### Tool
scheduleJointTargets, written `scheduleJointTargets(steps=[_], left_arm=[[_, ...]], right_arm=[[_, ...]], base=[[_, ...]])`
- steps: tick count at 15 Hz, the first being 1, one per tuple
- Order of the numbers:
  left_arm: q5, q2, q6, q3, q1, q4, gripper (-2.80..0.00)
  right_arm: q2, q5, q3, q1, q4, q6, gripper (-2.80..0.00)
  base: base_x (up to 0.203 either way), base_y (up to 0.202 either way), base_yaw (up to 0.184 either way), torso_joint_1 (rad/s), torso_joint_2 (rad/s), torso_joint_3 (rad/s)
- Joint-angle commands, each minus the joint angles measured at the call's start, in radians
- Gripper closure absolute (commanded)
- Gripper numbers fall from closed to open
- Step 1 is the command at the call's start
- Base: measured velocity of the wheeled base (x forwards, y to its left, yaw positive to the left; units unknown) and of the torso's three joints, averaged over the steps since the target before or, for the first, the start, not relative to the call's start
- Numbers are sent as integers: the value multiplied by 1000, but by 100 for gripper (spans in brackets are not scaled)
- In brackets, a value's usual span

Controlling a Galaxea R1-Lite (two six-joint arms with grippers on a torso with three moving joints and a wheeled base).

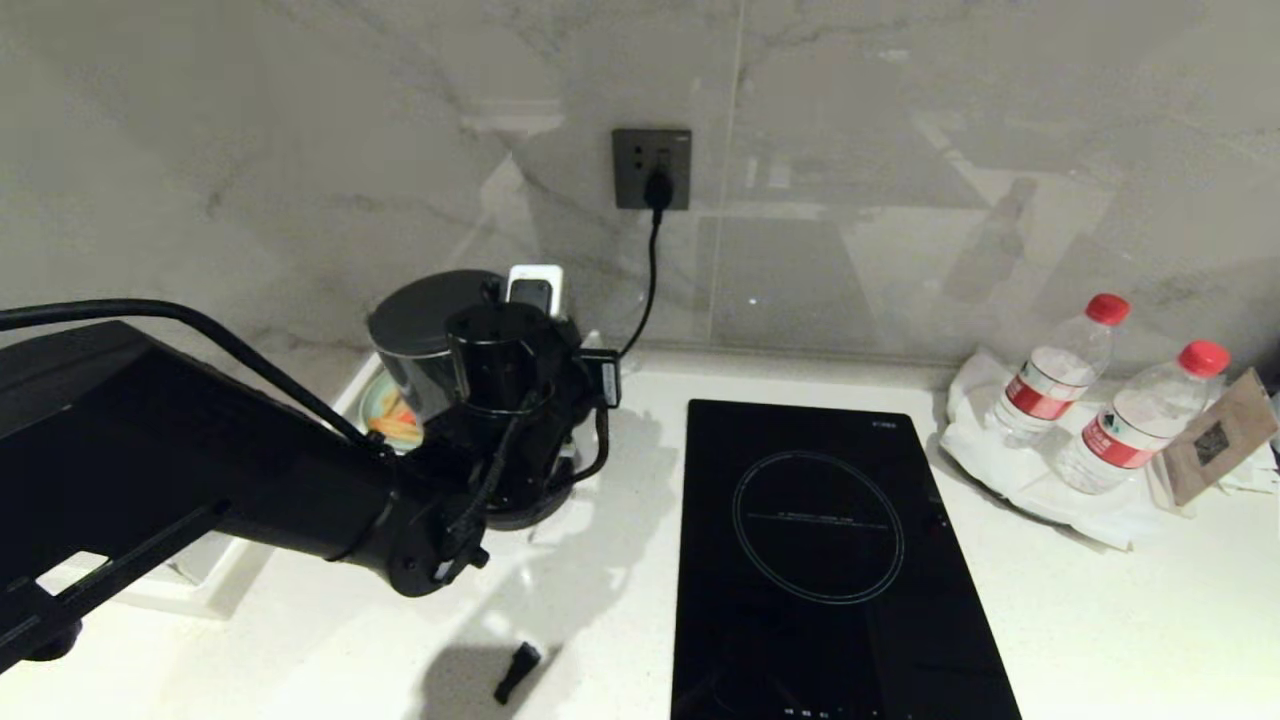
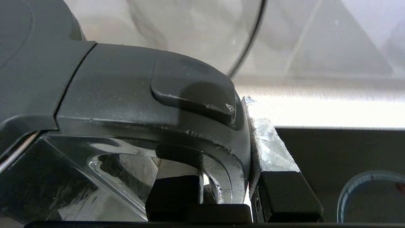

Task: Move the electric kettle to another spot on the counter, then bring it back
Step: Pick up the kettle, then place it by the sink

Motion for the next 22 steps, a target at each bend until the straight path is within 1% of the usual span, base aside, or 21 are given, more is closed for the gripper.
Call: scheduleJointTargets(steps=[1, 5, 7, 12, 15, 16, 19, 22], left_arm=[[1, -36, 3, -2, 1, -7, 0], [2, -75, 3, 8, -2, -5, 0], [1, -121, 3, 39, -3, 24, 0], [-6, -291, 4, 218, -2, 62, 0], [-6, -420, 0, 289, 10, 162, 0], [-5, -457, -3, 319, 14, 180, 0], [-5, -544, -4, 429, 17, 191, 0], [-2, -576, -12, 528, 20, 181, 0]], right_arm=[[0, 0, 0, 0, 0, 0, 0], [0, 0, 0, 0, 0, 0, 0], [0, 0, 0, 0, 0, 0, 0], [0, 1, 0, 0, 0, 0, 0], [0, 0, 0, 0, 0, 0, 0], [0, 0, 0, 0, 0, 0, 0], [0, 0, 0, 0, 0, 0, 0], [0, -1, 0, 0, 0, 0, 0]], base=[[0, 0, 0, 0, 0, 0], [0, 0, 0, 0, 0, 0], [0, 0, 0, 0, 0, 0], [0, 0, 0, 0, 0, 0], [0, 0, 0, 0, 0, 0], [0, 0, 0, 0, 0, 0], [0, 0, 0, 0, 0, 0], [0, 0, 0, 0, 0, 0]])
